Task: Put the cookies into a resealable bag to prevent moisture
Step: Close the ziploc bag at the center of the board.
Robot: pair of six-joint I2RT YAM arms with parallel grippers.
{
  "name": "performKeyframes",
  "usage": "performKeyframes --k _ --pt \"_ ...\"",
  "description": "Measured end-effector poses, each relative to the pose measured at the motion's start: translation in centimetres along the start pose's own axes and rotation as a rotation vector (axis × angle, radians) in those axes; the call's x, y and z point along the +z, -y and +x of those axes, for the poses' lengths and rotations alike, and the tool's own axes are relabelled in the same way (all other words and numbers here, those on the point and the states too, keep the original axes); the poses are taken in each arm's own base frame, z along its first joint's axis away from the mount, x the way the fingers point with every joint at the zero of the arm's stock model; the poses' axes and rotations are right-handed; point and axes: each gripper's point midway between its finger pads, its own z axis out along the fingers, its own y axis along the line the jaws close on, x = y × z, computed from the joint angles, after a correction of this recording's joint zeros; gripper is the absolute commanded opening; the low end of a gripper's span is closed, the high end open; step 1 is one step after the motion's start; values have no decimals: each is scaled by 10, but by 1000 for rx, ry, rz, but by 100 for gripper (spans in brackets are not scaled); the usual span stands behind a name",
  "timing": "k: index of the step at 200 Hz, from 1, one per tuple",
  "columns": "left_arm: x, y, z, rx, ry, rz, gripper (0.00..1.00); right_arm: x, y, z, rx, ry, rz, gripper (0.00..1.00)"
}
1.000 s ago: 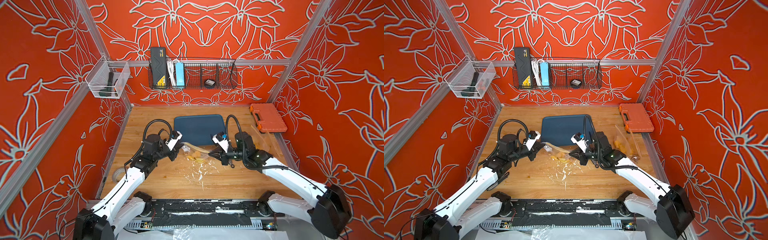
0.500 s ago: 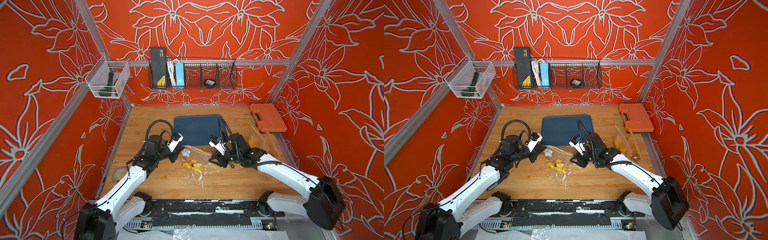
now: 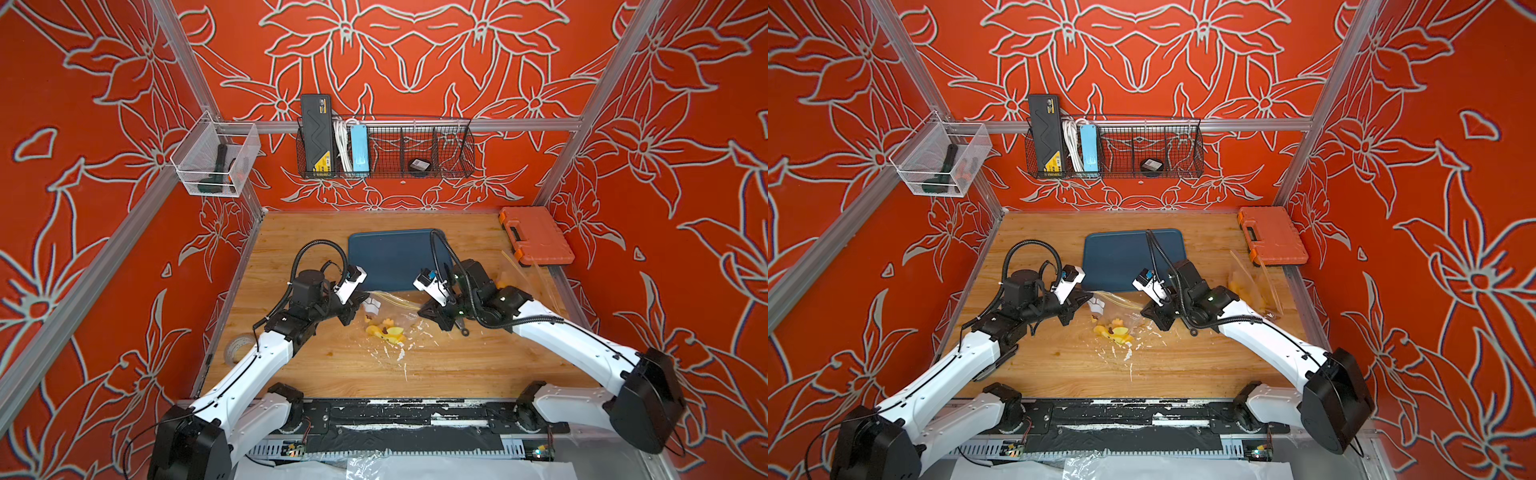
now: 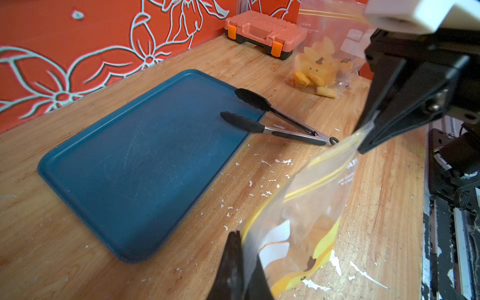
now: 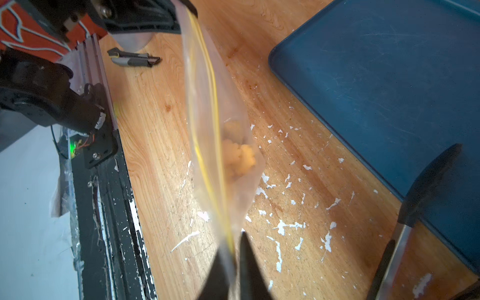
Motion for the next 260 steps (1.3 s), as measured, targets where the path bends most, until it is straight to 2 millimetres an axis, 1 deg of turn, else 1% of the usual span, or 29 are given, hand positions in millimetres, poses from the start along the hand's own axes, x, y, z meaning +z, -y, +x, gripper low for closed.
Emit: performKeyframes --k 6,14,21,31,47,52,59,85,94,102,112,120,139,147,153,158,166,180,188,191,194,200,217,225,230,234,242,258,260 --pt "0 0 0 0 0 0 0 0 0 0 0 -2 -1 1" --pt "0 0 0 0 0 0 0 0 0 0 0 -2 0 31" --pt "0 0 0 0 0 0 0 0 -1 0 -2 -3 0 48" --pt "0 0 0 0 0 0 0 1 -1 0 -8 -4 3 53" --pt "0 0 0 0 0 0 0 1 -1 0 -18 -5 7 45" --pt "0 0 0 0 0 0 0 1 -1 0 -19 -6 8 31" --pt "0 0 0 0 0 0 0 1 -1 0 -20 -8 10 0" --pt "0 0 0 0 0 0 0 3 2 -3 -27 -7 16 0" --pt "0 0 0 0 0 0 0 4 2 -4 -26 -8 16 35" --pt "0 0 0 0 0 0 0 5 3 -4 -27 -7 16 43" --pt "0 0 0 0 0 0 0 5 3 -6 -33 -1 19 32" --pt "0 0 0 0 0 0 0 5 3 -8 -38 6 19 0" --pt "0 0 0 0 0 0 0 6 4 -11 -42 8 19 0" --pt "0 0 0 0 0 0 0 7 5 -12 -37 8 19 29" --pt "0 0 0 0 0 0 0 7 5 -13 -39 10 20 36" --pt "0 0 0 0 0 1 0 8 5 -13 -39 8 20 29" --pt "0 0 0 0 0 1 0 8 6 -13 -38 10 21 0" --pt "0 0 0 0 0 0 0 9 6 -14 -40 13 22 0" --pt "0 0 0 0 0 0 0 9 6 -14 -40 12 21 28" --pt "0 0 0 0 0 0 0 10 7 -14 -43 11 21 30" --pt "0 0 0 0 0 0 0 10 7 -14 -37 12 21 27" --pt "0 0 0 0 0 0 0 11 7 -14 -42 12 20 0" --pt "0 0 0 0 0 0 0 12 8 -16 -43 16 20 0" --pt "0 0 0 0 0 0 0 12 7 -17 -43 17 17 30" --pt "0 0 0 0 0 -1 0 12 7 -17 -41 18 16 36" --pt "0 0 0 0 0 0 0 12 7 -18 -42 19 17 31" --pt "0 0 0 0 0 0 0 12 7 -19 -51 24 18 0" --pt "0 0 0 0 0 0 0 13 7 -21 -47 27 15 0" --pt "0 0 0 0 0 -1 0 13 8 -21 -47 27 15 6"
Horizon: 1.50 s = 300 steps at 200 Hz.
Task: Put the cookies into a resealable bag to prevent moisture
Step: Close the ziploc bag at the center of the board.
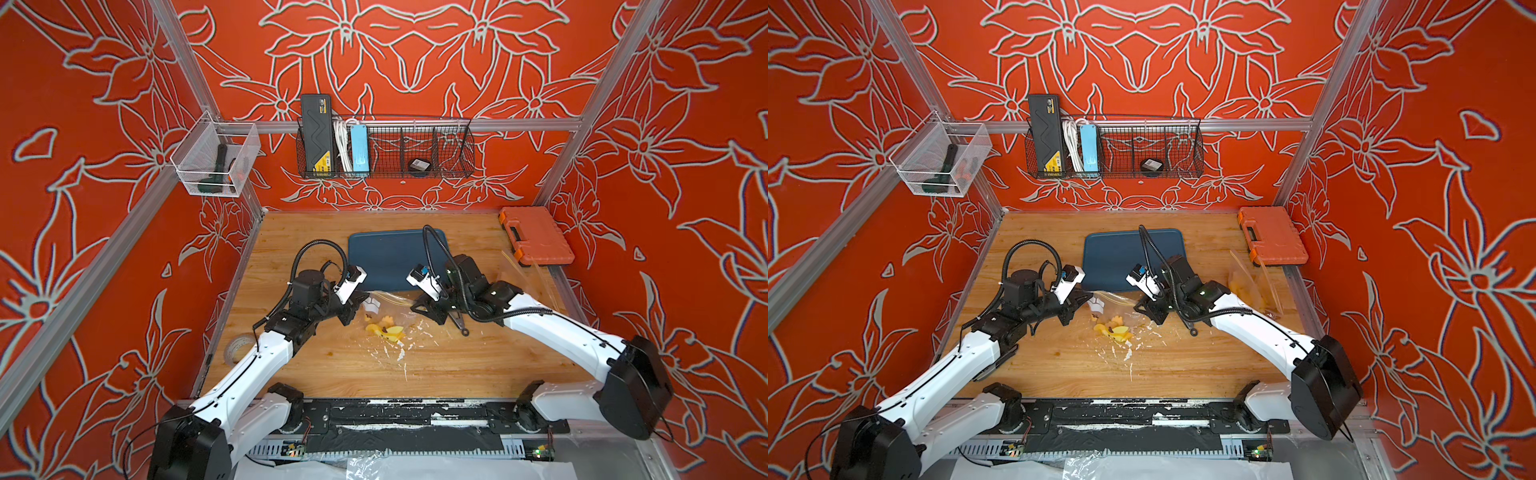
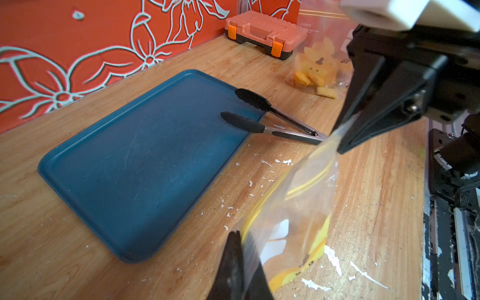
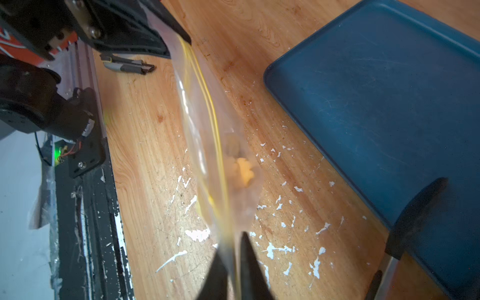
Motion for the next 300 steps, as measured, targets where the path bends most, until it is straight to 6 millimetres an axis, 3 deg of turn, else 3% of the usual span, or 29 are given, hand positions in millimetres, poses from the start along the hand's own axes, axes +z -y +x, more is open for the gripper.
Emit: performKeyframes --k 10,19,38,49,59,75,88,92,98,113,123,130,135,143,158,169,177,195,208,212,217,237,243,249,255,259,279,291,300 --pt "0 0 0 0 0 0 0 1 0 -2 2 -1 -2 29" --pt "0 0 0 -1 0 0 0 2 1 -3 -4 1 -2 0" --pt "0 0 0 0 0 0 0 4 1 -5 -2 0 -11 0" --pt "0 0 0 0 0 -1 0 4 0 -7 -4 0 -16 34" --pt "0 0 0 0 1 -1 0 5 0 -8 -10 4 -17 0" --pt "0 0 0 0 1 -1 0 5 -1 -8 -9 3 -22 0" --pt "0 0 0 0 1 -1 0 6 -1 -10 -6 2 -26 37" --pt "0 0 0 0 1 -1 0 7 -1 -10 -8 2 -26 31" --pt "0 0 0 0 1 -1 0 7 0 -10 -10 4 -26 0" --pt "0 0 0 0 1 -1 0 8 0 -10 -8 2 -26 0" --pt "0 0 0 0 1 -1 0 10 0 -11 -6 -2 -29 36" --pt "0 0 -1 1 2 -1 0 11 1 -12 -6 -3 -29 44" --pt "0 0 -1 1 2 -1 0 12 2 -12 -3 -3 -28 37" --pt "0 0 -1 1 3 -1 0 13 2 -13 -9 -1 -27 0" --pt "0 0 -1 2 3 -1 0 14 2 -13 -5 -5 -30 0" --pt "0 0 -1 2 5 -2 0 15 2 -15 -3 -8 -33 32" --pt "-1 0 -2 3 6 -2 0 16 3 -17 -7 -5 -33 1" --pt "-1 0 -2 5 9 -2 0 16 2 -20 -14 -2 -34 0" --pt "-1 0 -3 6 10 -3 0 15 1 -22 -11 -2 -38 39" --pt "-1 0 -3 6 10 -2 0 15 1 -23 -13 0 -38 33" --pt "-1 0 -3 6 10 -1 0 16 1 -24 -16 3 -39 0" --pt "-1 0 -3 6 12 1 0 17 -1 -26 -18 -3 -49 0" --pt "-1 0 -3 7 13 1 0 18 -1 -27 -22 -6 -54 31" --pt "-2 0 -4 8 14 0 0 19 -1 -29 -23 -6 -56 40" --pt "-2 1 -4 8 15 1 0 20 -1 -30 -27 -5 -56 32" --pt "-2 1 -4 9 16 1 0 21 -1 -31 -29 -5 -57 1" --pt "-2 1 -5 10 18 4 0 25 -3 -29 -35 -18 -64 0" --pt "-2 1 -5 10 18 4 0 28 -3 -30 -35 -27 -67 33" --pt "-2 2 -5 10 18 5 0 29 -3 -31 -43 -25 -62 0"
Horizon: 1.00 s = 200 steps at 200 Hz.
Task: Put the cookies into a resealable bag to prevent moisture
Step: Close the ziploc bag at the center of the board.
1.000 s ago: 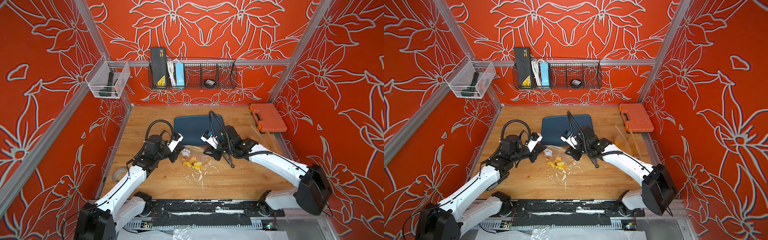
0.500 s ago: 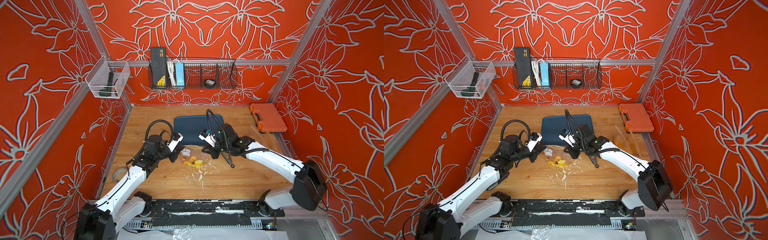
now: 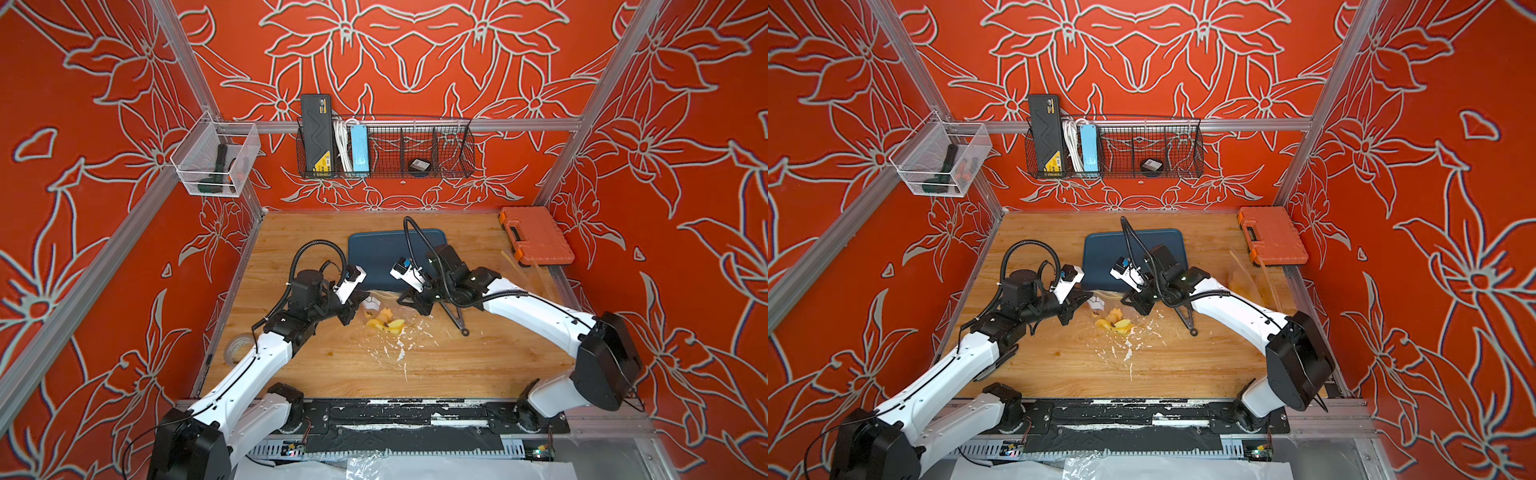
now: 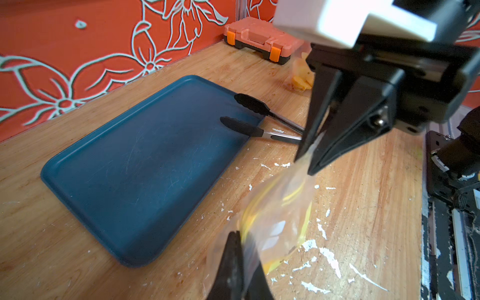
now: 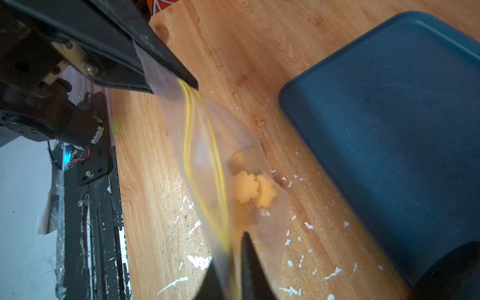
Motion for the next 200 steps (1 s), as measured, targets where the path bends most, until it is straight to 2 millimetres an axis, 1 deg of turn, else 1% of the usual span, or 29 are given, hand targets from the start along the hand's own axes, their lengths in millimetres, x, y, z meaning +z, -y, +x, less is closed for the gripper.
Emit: performKeyframes --k 16,24,28,32,36,54,64,68,72,77,96,102,107,111,115,134,143,148,153,155,158,159,177,186,191,194,196,198,200 --pt "0 0 0 1 1 1 0 0 -1 0 0 -1 2 0" --pt "0 0 0 1 1 0 0 0 -1 -2 -1 0 4 30" --pt "0 0 0 1 2 0 0 0 0 -2 0 0 6 33" --pt "-1 0 -1 2 2 0 0 0 0 -3 0 1 7 25" --pt "-1 0 -1 2 3 0 0 0 0 -3 -2 3 9 0" --pt "-1 0 -1 3 4 0 0 0 0 -6 -6 9 12 0" --pt "-1 0 -1 3 4 0 0 0 0 -7 -7 8 11 33" --pt "-1 0 -1 3 5 0 0 1 0 -8 -3 7 12 37" --pt "-1 0 -1 3 5 0 0 2 0 -8 -8 6 11 31" --pt "-1 1 -2 4 6 0 0 2 0 -8 -10 8 13 0" --pt "-2 1 -3 7 11 -1 0 5 -1 -9 -11 3 5 0" --pt "-2 1 -3 8 11 -1 0 6 -1 -9 -10 0 3 21" --pt "-3 1 -4 8 12 -1 0 7 -1 -10 -10 -1 4 30" --pt "-3 1 -4 9 13 -1 0 7 -2 -11 -11 -1 4 24" --pt "-3 1 -4 9 13 -1 0 8 -1 -11 -15 0 6 1" --pt "-3 2 -4 12 14 2 0 9 -3 -12 -20 -1 7 0" --pt "-3 2 -4 12 15 2 0 10 -3 -12 -21 -2 6 33" --pt "-3 2 -4 12 15 2 0 10 -3 -12 -16 -2 7 40" --pt "-3 2 -4 12 15 2 0 10 -4 -13 -22 -1 8 35" --pt "-3 2 -4 13 16 3 0 10 -3 -13 -22 0 10 25" --pt "-3 2 -4 13 16 2 0 10 -3 -14 -26 1 11 1" --pt "-3 2 -4 13 16 3 0 10 -3 -14 -27 1 11 0" --pt "-3 2 -5 13 16 2 0 10 -4 -16 -27 4 8 0" --pt "-3 2 -5 14 17 2 0 10 -5 -17 -32 4 6 35" --pt "-4 2 -5 14 18 2 0 10 -5 -18 -31 5 7 43" --pt "-4 2 -5 14 18 2 0 10 -5 -19 -33 6 8 42" --pt "-4 2 -5 14 18 2 0 10 -5 -19 -34 8 9 37" --pt "-4 2 -5 14 18 2 0 10 -5 -19 -35 8 9 27" --pt "-4 2 -5 14 18 2 0 10 -5 -20 -37 10 9 12"
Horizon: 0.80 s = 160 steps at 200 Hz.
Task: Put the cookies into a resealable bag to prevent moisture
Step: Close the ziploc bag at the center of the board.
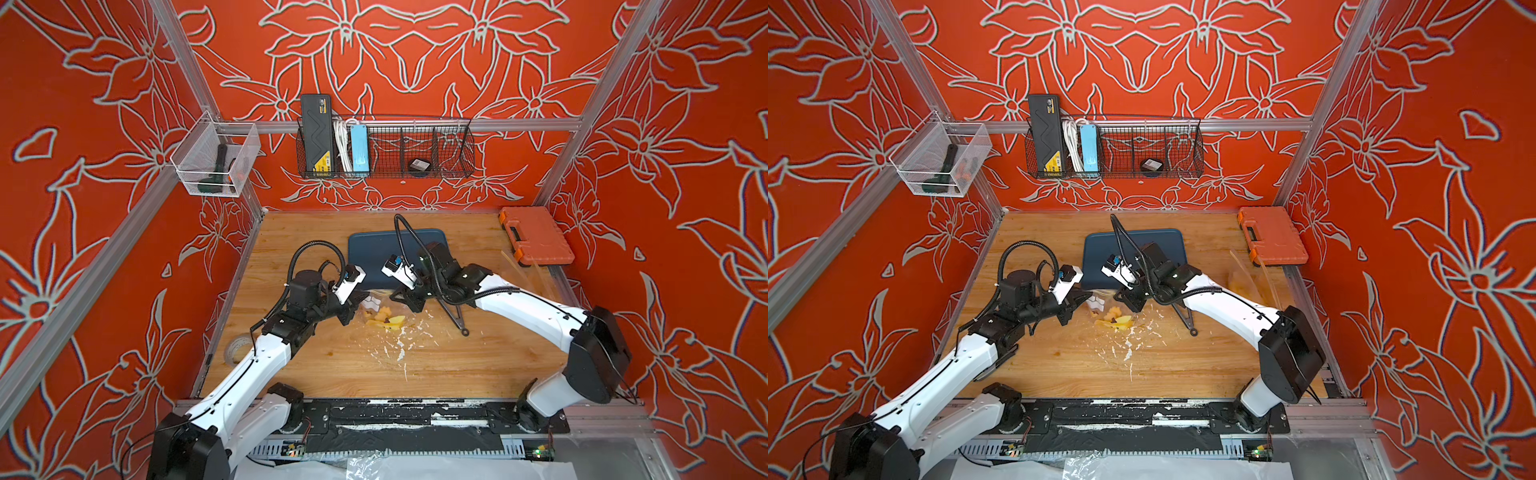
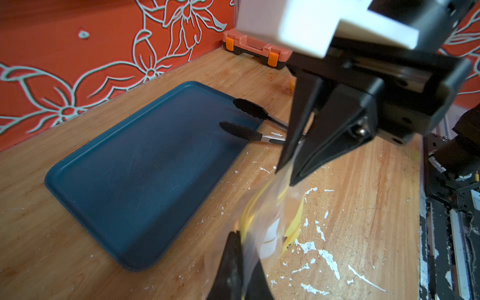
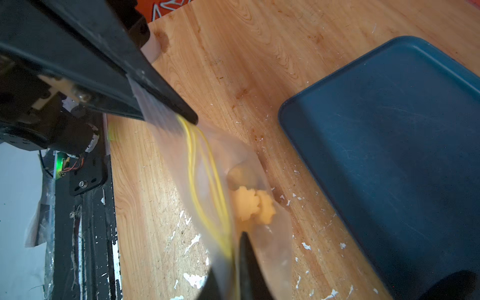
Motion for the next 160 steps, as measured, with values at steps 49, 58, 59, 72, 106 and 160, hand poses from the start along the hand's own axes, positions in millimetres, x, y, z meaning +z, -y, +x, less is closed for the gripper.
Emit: performKeyframes --k 49,58,59,72,106,160 --pt "0 0 0 0 1 0 0 3 -2 -4 -15 5 2 0" --pt "0 0 0 1 1 0 0 4 -3 -5 -14 5 2 0" --pt "0 0 0 1 1 0 0 4 -3 -4 -13 4 2 0" --pt "0 0 0 1 1 -1 0 4 -4 -6 -13 2 1 33" --pt "0 0 0 1 1 0 0 5 -3 -9 -10 10 11 5" --pt "0 1 -1 2 2 2 0 9 1 -12 -5 13 28 37"
